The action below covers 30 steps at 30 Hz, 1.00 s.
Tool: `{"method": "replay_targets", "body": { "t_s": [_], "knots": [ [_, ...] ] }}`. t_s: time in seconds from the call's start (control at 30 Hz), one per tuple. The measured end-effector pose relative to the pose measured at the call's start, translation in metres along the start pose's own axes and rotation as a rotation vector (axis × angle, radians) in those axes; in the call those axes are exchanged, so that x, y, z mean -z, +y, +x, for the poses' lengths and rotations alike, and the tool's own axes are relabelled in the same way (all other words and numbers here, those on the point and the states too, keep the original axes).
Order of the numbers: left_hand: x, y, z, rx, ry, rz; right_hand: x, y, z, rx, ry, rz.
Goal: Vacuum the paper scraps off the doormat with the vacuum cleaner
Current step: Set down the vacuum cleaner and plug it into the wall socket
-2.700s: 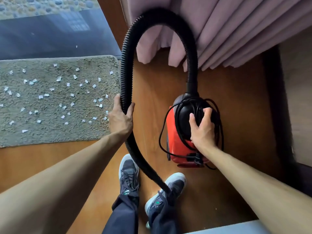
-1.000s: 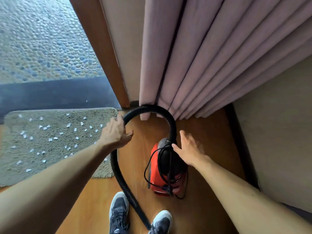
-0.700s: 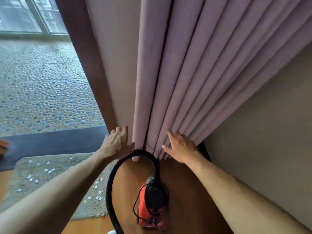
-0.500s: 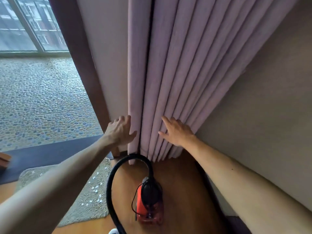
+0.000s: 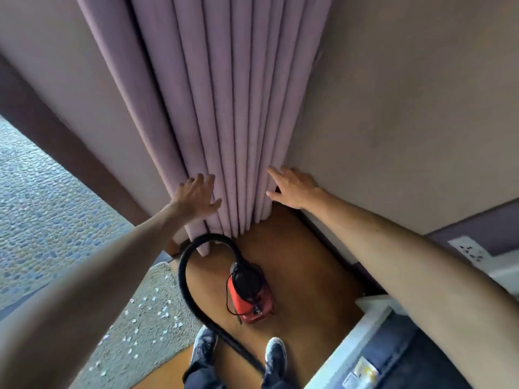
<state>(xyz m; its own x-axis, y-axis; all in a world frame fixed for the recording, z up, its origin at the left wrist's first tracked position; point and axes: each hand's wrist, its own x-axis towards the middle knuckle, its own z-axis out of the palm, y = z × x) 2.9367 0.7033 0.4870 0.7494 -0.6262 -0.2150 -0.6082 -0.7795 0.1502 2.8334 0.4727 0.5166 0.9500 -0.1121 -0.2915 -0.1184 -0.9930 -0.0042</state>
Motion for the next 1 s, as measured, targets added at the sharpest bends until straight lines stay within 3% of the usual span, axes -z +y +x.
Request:
{"method": "replay_targets", "body": {
  "t_s": [0.27,0.53,1.0],
  "knots": [
    [-0.029,0.0,0.048,-0.287,-0.179,0.099,-0.038,-0.003,-0.015,-0.302,-0.066,0.105],
    [-0.076,0.023,0.054,-0.444,-0.316,0.14,-0.098,-0.01,-0.071,-0.525,-0.138,0.246],
    [-0.227,0.045,0.026,-0.59,-0.475,0.318,-0.292,-0.053,-0.124,-0.679,-0.325,0.467]
  ]
}}
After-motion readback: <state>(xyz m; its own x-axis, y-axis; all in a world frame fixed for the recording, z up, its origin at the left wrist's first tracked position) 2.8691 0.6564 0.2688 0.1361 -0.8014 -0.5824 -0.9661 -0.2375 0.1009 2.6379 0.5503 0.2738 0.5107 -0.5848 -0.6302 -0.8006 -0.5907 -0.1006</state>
